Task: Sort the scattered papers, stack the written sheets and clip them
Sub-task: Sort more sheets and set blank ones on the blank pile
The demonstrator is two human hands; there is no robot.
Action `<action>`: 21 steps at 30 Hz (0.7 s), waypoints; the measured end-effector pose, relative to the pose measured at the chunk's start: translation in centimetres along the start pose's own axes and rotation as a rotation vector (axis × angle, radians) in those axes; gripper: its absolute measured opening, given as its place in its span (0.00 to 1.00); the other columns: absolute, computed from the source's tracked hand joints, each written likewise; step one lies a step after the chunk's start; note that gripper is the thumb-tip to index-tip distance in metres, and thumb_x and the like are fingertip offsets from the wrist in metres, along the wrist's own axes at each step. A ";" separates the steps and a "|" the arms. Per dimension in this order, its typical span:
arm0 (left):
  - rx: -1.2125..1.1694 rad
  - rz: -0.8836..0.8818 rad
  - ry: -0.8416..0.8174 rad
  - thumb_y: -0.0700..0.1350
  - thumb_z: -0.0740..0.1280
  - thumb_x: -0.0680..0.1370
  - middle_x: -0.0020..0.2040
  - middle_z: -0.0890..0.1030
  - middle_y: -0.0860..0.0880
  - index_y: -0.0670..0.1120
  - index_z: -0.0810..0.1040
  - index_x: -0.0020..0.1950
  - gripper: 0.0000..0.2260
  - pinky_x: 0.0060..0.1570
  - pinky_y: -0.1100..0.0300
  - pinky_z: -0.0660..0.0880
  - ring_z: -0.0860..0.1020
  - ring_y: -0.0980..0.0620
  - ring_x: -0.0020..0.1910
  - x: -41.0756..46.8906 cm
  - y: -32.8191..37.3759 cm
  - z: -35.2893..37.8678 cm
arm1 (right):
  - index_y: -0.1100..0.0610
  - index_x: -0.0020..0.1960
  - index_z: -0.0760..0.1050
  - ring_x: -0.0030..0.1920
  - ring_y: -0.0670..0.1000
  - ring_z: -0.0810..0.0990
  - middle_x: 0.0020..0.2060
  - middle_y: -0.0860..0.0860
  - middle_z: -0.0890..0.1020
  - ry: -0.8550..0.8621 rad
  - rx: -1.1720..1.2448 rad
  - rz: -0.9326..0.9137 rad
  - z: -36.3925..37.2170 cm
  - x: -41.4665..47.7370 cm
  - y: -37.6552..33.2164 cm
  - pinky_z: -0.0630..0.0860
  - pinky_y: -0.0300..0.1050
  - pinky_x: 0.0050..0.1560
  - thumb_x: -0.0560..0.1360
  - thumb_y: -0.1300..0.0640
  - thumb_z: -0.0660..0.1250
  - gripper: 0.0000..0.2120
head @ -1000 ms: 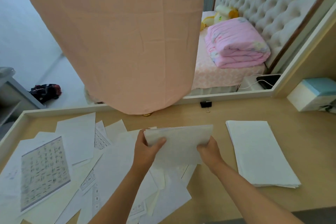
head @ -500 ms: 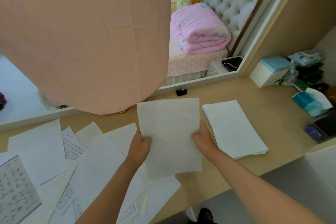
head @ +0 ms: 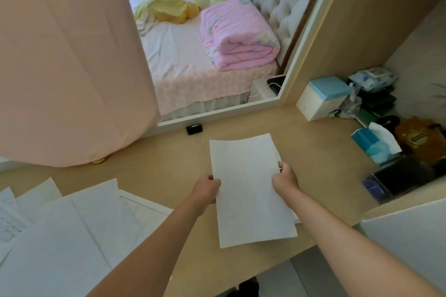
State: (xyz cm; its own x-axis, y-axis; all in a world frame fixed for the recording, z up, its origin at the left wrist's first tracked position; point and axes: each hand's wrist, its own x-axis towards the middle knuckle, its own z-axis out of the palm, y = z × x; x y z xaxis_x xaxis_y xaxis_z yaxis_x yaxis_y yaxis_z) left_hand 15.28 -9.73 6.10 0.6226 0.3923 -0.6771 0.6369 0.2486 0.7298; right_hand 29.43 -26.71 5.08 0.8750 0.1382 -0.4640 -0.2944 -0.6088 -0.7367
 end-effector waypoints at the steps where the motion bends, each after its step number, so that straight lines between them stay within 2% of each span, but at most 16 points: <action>1: 0.007 0.000 0.010 0.37 0.58 0.79 0.48 0.82 0.46 0.46 0.76 0.48 0.09 0.45 0.56 0.78 0.80 0.49 0.44 1.0 0.4 1.5 | 0.54 0.63 0.71 0.45 0.55 0.80 0.48 0.52 0.81 0.000 -0.015 0.000 -0.7 1.7 0.5 0.74 0.44 0.39 0.72 0.67 0.55 0.22; 2: 0.023 0.006 0.023 0.38 0.59 0.79 0.48 0.82 0.46 0.46 0.77 0.47 0.09 0.46 0.56 0.76 0.79 0.49 0.43 2.0 0.7 2.8 | 0.54 0.64 0.71 0.46 0.55 0.79 0.49 0.52 0.81 -0.007 -0.034 -0.002 -1.3 3.2 1.0 0.74 0.43 0.38 0.72 0.67 0.55 0.22; 4: 0.094 0.006 0.044 0.39 0.60 0.78 0.47 0.81 0.48 0.46 0.79 0.52 0.09 0.42 0.60 0.75 0.79 0.52 0.42 3.7 1.3 5.0 | 0.54 0.64 0.70 0.46 0.54 0.79 0.51 0.52 0.80 -0.037 -0.084 -0.001 -2.1 6.0 1.8 0.73 0.42 0.36 0.72 0.67 0.55 0.22; 6: 0.152 -0.031 0.038 0.41 0.62 0.76 0.51 0.81 0.49 0.46 0.78 0.58 0.12 0.39 0.62 0.75 0.79 0.54 0.44 5.6 1.1 6.4 | 0.54 0.64 0.72 0.48 0.55 0.79 0.52 0.52 0.80 -0.058 -0.152 -0.017 -2.4 8.4 2.5 0.76 0.43 0.39 0.70 0.66 0.57 0.23; 8: 0.253 -0.068 0.070 0.51 0.64 0.68 0.59 0.78 0.45 0.45 0.77 0.62 0.23 0.50 0.58 0.77 0.79 0.47 0.54 7.9 0.2 7.2 | 0.53 0.63 0.72 0.56 0.58 0.76 0.58 0.55 0.77 -0.110 -0.303 -0.031 -2.5 10.4 3.3 0.78 0.48 0.51 0.69 0.61 0.58 0.22; 10: 0.326 -0.115 0.091 0.57 0.63 0.62 0.62 0.76 0.45 0.47 0.75 0.64 0.32 0.60 0.46 0.76 0.77 0.42 0.59 10.9 -2.5 7.5 | 0.55 0.64 0.70 0.64 0.61 0.69 0.63 0.57 0.69 -0.164 -0.496 0.021 -2.6 11.6 4.1 0.73 0.50 0.60 0.71 0.59 0.60 0.21; 13: 0.274 -0.108 0.076 0.55 0.63 0.65 0.63 0.75 0.47 0.51 0.72 0.67 0.30 0.62 0.41 0.75 0.75 0.44 0.62 11.2 -3.5 8.3 | 0.56 0.68 0.68 0.67 0.63 0.65 0.66 0.59 0.66 -0.218 -0.537 0.037 -3.0 12.0 4.4 0.70 0.54 0.66 0.73 0.60 0.59 0.23; 16: 0.298 -0.051 0.030 0.50 0.64 0.69 0.64 0.75 0.48 0.51 0.69 0.69 0.27 0.63 0.44 0.74 0.75 0.46 0.63 7.8 -0.8 9.1 | 0.57 0.76 0.59 0.71 0.63 0.61 0.72 0.60 0.62 -0.262 -0.556 0.033 -3.3 12.0 4.2 0.65 0.54 0.70 0.75 0.59 0.60 0.30; 18: 0.284 -0.037 0.002 0.43 0.64 0.75 0.62 0.77 0.49 0.50 0.68 0.69 0.22 0.60 0.49 0.77 0.77 0.50 0.57 6.8 -0.1 8.7 | 0.57 0.79 0.53 0.73 0.62 0.59 0.75 0.59 0.59 -0.246 -0.653 -0.002 -3.4 11.4 3.4 0.62 0.53 0.71 0.76 0.58 0.60 0.33; 20: 0.278 -0.053 0.044 0.45 0.63 0.78 0.61 0.77 0.50 0.49 0.61 0.75 0.26 0.55 0.55 0.76 0.77 0.52 0.54 6.6 -0.1 7.3 | 0.56 0.77 0.57 0.72 0.60 0.59 0.73 0.57 0.61 -0.208 -0.702 -0.123 -2.9 10.2 2.3 0.63 0.51 0.69 0.76 0.59 0.59 0.31; 21: 0.293 -0.056 0.090 0.46 0.63 0.79 0.65 0.75 0.49 0.49 0.57 0.78 0.28 0.55 0.55 0.75 0.76 0.51 0.56 6.3 -0.2 6.3 | 0.55 0.76 0.60 0.71 0.59 0.60 0.72 0.56 0.62 -0.221 -0.692 -0.192 -2.2 9.5 1.7 0.63 0.51 0.68 0.76 0.59 0.59 0.29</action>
State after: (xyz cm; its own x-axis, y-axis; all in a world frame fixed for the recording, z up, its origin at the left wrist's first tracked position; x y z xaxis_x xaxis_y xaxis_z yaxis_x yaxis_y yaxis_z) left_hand 22.00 -12.90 1.08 0.5486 0.4653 -0.6947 0.7809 0.0116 0.6245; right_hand 38.07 -28.11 0.51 0.7679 0.4007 -0.4998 0.2282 -0.9001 -0.3711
